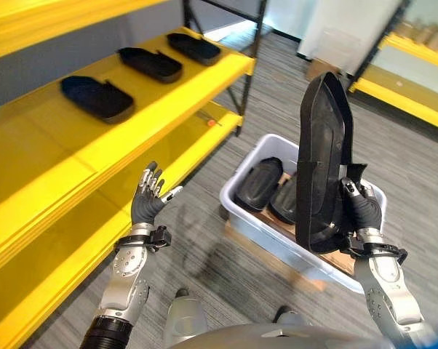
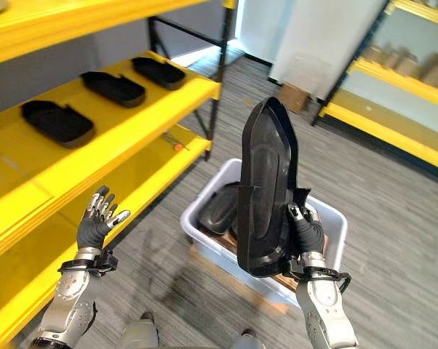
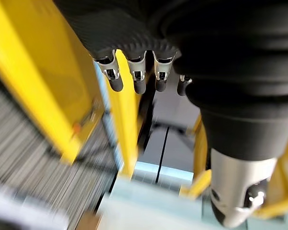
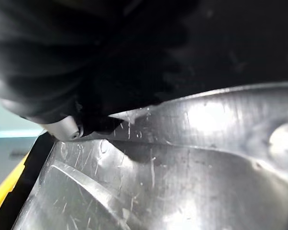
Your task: Move parts from the plastic box to the shelf.
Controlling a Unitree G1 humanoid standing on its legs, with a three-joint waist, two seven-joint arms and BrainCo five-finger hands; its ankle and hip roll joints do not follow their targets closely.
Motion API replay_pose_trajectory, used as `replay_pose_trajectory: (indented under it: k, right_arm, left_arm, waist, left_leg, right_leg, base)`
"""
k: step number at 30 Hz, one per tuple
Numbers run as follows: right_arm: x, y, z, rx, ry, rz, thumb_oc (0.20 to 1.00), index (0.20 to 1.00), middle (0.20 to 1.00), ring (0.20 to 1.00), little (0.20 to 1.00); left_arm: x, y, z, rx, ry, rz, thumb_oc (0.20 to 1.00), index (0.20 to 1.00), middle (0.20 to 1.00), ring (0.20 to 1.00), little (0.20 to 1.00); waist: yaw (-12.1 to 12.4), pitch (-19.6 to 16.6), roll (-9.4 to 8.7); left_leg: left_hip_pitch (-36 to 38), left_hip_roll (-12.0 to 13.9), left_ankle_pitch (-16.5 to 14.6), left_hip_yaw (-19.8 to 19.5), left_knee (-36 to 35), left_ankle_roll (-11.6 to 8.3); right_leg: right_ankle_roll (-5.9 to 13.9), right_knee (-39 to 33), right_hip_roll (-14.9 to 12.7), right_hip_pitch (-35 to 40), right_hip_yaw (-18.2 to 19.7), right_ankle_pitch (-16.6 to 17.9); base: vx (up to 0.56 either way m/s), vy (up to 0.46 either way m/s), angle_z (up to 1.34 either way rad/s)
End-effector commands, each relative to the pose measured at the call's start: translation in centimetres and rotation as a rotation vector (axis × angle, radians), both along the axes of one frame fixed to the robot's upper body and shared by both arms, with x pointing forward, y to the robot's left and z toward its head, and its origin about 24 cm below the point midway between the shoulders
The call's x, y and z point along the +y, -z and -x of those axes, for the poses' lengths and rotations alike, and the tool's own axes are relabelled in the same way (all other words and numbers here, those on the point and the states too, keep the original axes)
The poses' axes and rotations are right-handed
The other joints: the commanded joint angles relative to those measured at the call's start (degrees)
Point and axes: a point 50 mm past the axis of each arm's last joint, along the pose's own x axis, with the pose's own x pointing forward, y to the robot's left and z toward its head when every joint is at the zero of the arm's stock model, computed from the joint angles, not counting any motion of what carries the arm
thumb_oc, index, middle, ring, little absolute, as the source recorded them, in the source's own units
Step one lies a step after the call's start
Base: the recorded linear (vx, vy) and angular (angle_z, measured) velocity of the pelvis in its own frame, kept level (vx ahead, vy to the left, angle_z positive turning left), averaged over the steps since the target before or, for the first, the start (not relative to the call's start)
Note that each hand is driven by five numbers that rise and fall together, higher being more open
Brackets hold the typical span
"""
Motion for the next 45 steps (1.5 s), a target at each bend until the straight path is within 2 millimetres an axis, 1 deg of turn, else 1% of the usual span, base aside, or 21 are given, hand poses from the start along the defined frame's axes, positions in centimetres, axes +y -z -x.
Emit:
replay_pose_trajectory:
  k: [1, 4, 5, 6, 7, 8, 9, 11, 13, 16, 29, 30, 32, 34, 35, 36, 38, 40, 43, 44, 45]
  right_arm:
    - [-0.3, -4.0, -1.5, -0.214, 0.021, -0.034, 0.200, 0.200, 0.200, 0.200, 0.200]
    - [-0.2, -4.1, -1.5, -0.225, 0.037, -0.050, 0.200, 0.200, 0.200, 0.200, 0.200]
    - [-0.3, -4.1, -1.5, -0.225, 0.037, -0.050, 0.200, 0.200, 0.200, 0.200, 0.200]
    - [-0.5, -4.0, -1.2, -0.223, 0.043, -0.063, 0.200, 0.200, 0.200, 0.200, 0.200]
    - [-0.5, -4.0, -1.1, -0.224, 0.040, -0.071, 0.200, 0.200, 0.200, 0.200, 0.200]
    - [-0.5, -4.0, -1.1, -0.224, 0.040, -0.070, 0.200, 0.200, 0.200, 0.200, 0.200]
    - [-0.4, -3.8, -1.0, -0.220, 0.034, -0.078, 0.200, 0.200, 0.200, 0.200, 0.200]
    - [-0.3, -3.8, -1.0, -0.222, 0.030, -0.078, 0.200, 0.200, 0.200, 0.200, 0.200]
    - [-0.4, -3.8, -1.1, -0.224, 0.037, -0.078, 0.200, 0.200, 0.200, 0.200, 0.200]
    - [-0.7, -3.8, -0.8, -0.226, 0.038, -0.061, 0.200, 0.200, 0.200, 0.200, 0.200]
    - [-2.9, -3.1, 0.4, -0.172, 0.084, -0.006, 0.200, 0.200, 0.200, 0.200, 0.200]
    - [-3.3, -3.5, 0.4, -0.188, 0.082, 0.013, 0.200, 0.200, 0.200, 0.200, 0.200]
    - [-3.4, -3.6, 0.4, -0.194, 0.077, 0.019, 0.200, 0.200, 0.200, 0.200, 0.200]
    - [-3.4, -4.0, 0.2, -0.208, 0.080, 0.029, 0.200, 0.200, 0.200, 0.200, 0.200]
    - [-3.6, -3.9, 0.3, -0.199, 0.095, 0.028, 0.200, 0.200, 0.200, 0.200, 0.200]
    - [-3.6, -3.8, 0.3, -0.198, 0.095, 0.028, 0.200, 0.200, 0.200, 0.200, 0.200]
    - [-3.7, -3.8, 0.5, -0.193, 0.102, 0.035, 0.200, 0.200, 0.200, 0.200, 0.200]
    - [-3.6, -3.4, 0.7, -0.172, 0.104, 0.035, 0.200, 0.200, 0.200, 0.200, 0.200]
    - [-3.2, -3.2, 0.7, -0.159, 0.078, 0.039, 0.200, 0.200, 0.200, 0.200, 0.200]
    - [-2.3, -2.9, 0.4, -0.149, 0.028, 0.031, 0.200, 0.200, 0.200, 0.200, 0.200]
    - [-2.1, -2.7, 0.4, -0.144, 0.018, 0.024, 0.200, 0.200, 0.200, 0.200, 0.200]
  left_arm:
    - [0.1, -2.4, 0.2, -0.129, 0.000, -0.088, 1.000, 1.000, 1.000, 1.000, 1.000]
    - [-0.2, -2.5, -0.3, -0.137, 0.013, -0.113, 1.000, 1.000, 1.000, 1.000, 1.000]
    - [-0.2, -2.5, -0.4, -0.137, 0.013, -0.113, 1.000, 1.000, 1.000, 1.000, 1.000]
    - [-0.8, -2.5, -0.7, -0.140, 0.036, -0.107, 1.000, 1.000, 1.000, 1.000, 1.000]
    - [-1.1, -2.3, -0.8, -0.131, 0.045, -0.096, 1.000, 1.000, 1.000, 1.000, 1.000]
    - [-1.2, -2.3, -0.8, -0.131, 0.045, -0.095, 1.000, 1.000, 1.000, 1.000, 1.000]
    - [-1.6, -2.3, -0.7, -0.133, 0.061, -0.088, 1.000, 1.000, 1.000, 1.000, 1.000]
    - [-1.8, -2.2, -0.7, -0.131, 0.068, -0.083, 1.000, 1.000, 1.000, 1.000, 1.000]
    - [-2.3, -2.0, -0.8, -0.130, 0.089, -0.065, 1.000, 1.000, 1.000, 1.000, 1.000]
    - [-2.9, -2.0, -0.6, -0.136, 0.114, -0.052, 1.000, 1.000, 1.000, 1.000, 1.000]
    - [-3.4, -0.8, 0.7, -0.092, 0.143, 0.012, 1.000, 1.000, 1.000, 1.000, 1.000]
    - [-3.5, -0.9, 0.6, -0.101, 0.154, 0.025, 1.000, 1.000, 1.000, 1.000, 1.000]
    - [-3.5, -0.9, 0.6, -0.101, 0.156, 0.030, 1.000, 1.000, 1.000, 1.000, 1.000]
    - [-3.4, -0.9, 0.6, -0.095, 0.149, 0.034, 1.000, 1.000, 1.000, 1.000, 1.000]
    - [-3.1, -0.8, 0.9, -0.087, 0.136, 0.047, 1.000, 1.000, 1.000, 1.000, 1.000]
    - [-3.1, -0.8, 1.0, -0.086, 0.136, 0.047, 1.000, 1.000, 1.000, 1.000, 1.000]
    - [-3.0, -0.7, 1.1, -0.083, 0.127, 0.037, 1.000, 1.000, 1.000, 1.000, 1.000]
    - [-2.9, -0.3, 1.2, -0.063, 0.111, 0.031, 1.000, 1.000, 1.000, 1.000, 1.000]
    - [-2.9, -0.1, 1.4, -0.055, 0.104, 0.037, 1.000, 1.000, 1.000, 1.000, 1.000]
    - [-2.9, -0.1, 1.5, -0.060, 0.107, 0.053, 1.000, 1.000, 1.000, 1.000, 1.000]
    - [-2.9, -0.2, 1.4, -0.065, 0.116, 0.053, 1.000, 1.000, 1.000, 1.000, 1.000]
  waist:
    - [0.6, -2.6, 2.12]
    - [-1.4, -3.6, 2.93]
    - [-1.3, -3.7, 2.89]
    - [-3.2, -3.7, 3.77]
    - [-4.3, -3.7, 4.29]
    - [-4.3, -3.7, 4.32]
    - [-4.9, -3.5, 4.32]
    - [-4.8, -3.2, 4.34]
    - [-6.8, -2.2, 4.02]
    - [-8.4, -1.2, 3.26]
    - [-8.5, -4.0, 3.89]
    - [-7.8, -2.3, 3.56]
    - [-7.7, -1.5, 3.10]
    - [-7.8, -1.0, 2.11]
    - [-7.6, -1.4, 1.80]
    - [-7.5, -1.4, 1.78]
    - [-7.6, -1.8, 2.05]
    - [-7.7, -2.1, 3.94]
    - [-7.2, -2.2, 5.41]
    - [-6.4, -3.0, 6.07]
    - [-6.4, -3.4, 6.12]
  left_leg:
    - [3.9, -2.5, 3.6, -1.1, -11.2, 0.67]
    - [4.6, -5.7, 4.8, -5.2, -14.2, 2.30]
    - [4.5, -5.7, 5.0, -5.2, -14.4, 2.32]
    - [5.9, -7.3, 6.4, -8.7, -16.8, 3.41]
    - [7.2, -7.4, 6.9, -10.0, -18.3, 4.00]
    - [7.1, -7.4, 7.1, -10.0, -18.5, 3.95]
    - [8.7, -7.8, 7.6, -10.6, -19.8, 4.50]
    - [9.6, -7.9, 7.7, -10.7, -20.4, 4.70]
    - [11.7, -9.0, 7.6, -13.4, -21.1, 5.31]
    - [15.1, -11.1, 6.6, -17.5, -22.0, 5.46]
    - [16.9, -8.6, 5.0, -20.0, -19.0, 2.00]
    - [12.4, -9.9, 8.3, -17.5, -10.4, -1.20]
    - [9.8, -9.9, 9.2, -15.5, -6.8, -2.02]
    - [6.8, -5.7, 9.1, -9.9, -6.1, -1.25]
    - [8.1, 1.9, 9.4, -4.9, -12.8, -0.40]
    - [8.5, 1.9, 9.6, -4.8, -13.3, -0.45]
    - [8.1, 6.0, 12.4, -3.3, -17.3, -0.96]
    - [7.2, 13.2, 21.1, -0.6, -25.8, -3.73]
    - [7.9, 14.2, 23.0, -0.7, -26.8, -5.05]
    - [8.9, 12.7, 18.3, -1.0, -25.3, -4.42]
    - [8.7, 12.2, 17.7, -0.1, -24.8, -4.58]
  right_leg:
    - [6.33, 0.7, -3.5, -1.3, 2.3, 7.0]
    - [4.90, 3.0, 0.9, -3.2, 15.1, 7.8]
    - [4.88, 3.0, 0.9, -3.5, 15.2, 7.9]
    - [2.89, 6.1, 8.5, -6.6, 25.4, 3.5]
    - [1.21, 7.1, 13.4, -7.8, 28.4, -1.8]
    - [1.16, 7.3, 13.4, -8.0, 28.4, -1.8]
    - [0.34, 7.4, 17.5, -10.5, 29.3, -4.5]
    - [0.27, 6.5, 18.4, -11.9, 28.4, -4.7]
    - [0.63, 3.2, 23.7, -16.6, 33.1, -3.8]
    - [0.97, -0.7, 26.2, -18.1, 34.8, -1.1]
    - [-2.18, -0.6, 24.9, -11.9, 31.1, -5.5]
    - [-2.83, -0.9, 23.7, -9.9, 29.8, -6.0]
    - [-2.95, -0.9, 22.9, -9.4, 29.0, -6.0]
    - [-2.76, -0.9, 21.3, -8.8, 28.1, -6.2]
    - [-2.13, -0.9, 20.2, -8.0, 27.9, -7.3]
    - [-2.17, -0.9, 20.2, -7.9, 28.1, -7.4]
    - [-1.65, -0.6, 19.4, -7.9, 27.4, -8.2]
    - [-0.76, 1.5, 18.6, -7.8, 26.8, -10.9]
    - [-0.15, 2.9, 18.2, -7.6, 27.0, -11.6]
    - [0.44, 2.5, 17.1, -6.0, 27.7, -12.0]
    - [0.80, 2.0, 16.5, -5.2, 27.9, -11.8]
  base:
    - [0.11, 0.227, 0.47]
    - [0.12, 0.222, 1.31]
    - [0.17, 0.253, 1.13]
    - [0.21, 0.284, 0.97]
    - [0.21, 0.279, 0.90]
    - [0.18, 0.192, 0.92]
    - [0.09, 0.088, 0.97]
    - [0.12, 0.070, 0.32]
    - [0.20, 0.038, -0.09]
    - [0.24, -0.012, 0.74]
    - [0.19, -0.108, 0.45]
    - [0.06, -0.036, 0.51]
    - [0.03, -0.027, 0.41]
    - [0.06, 0.015, 0.37]
    - [0.11, 0.042, 0.33]
    - [0.13, 0.107, 0.24]
    - [0.06, 0.096, 0.26]
    - [0.17, 0.247, 0.46]
    - [0.16, 0.207, 0.21]
    - [0.26, 0.314, -0.26]
    - [0.26, 0.286, -0.54]
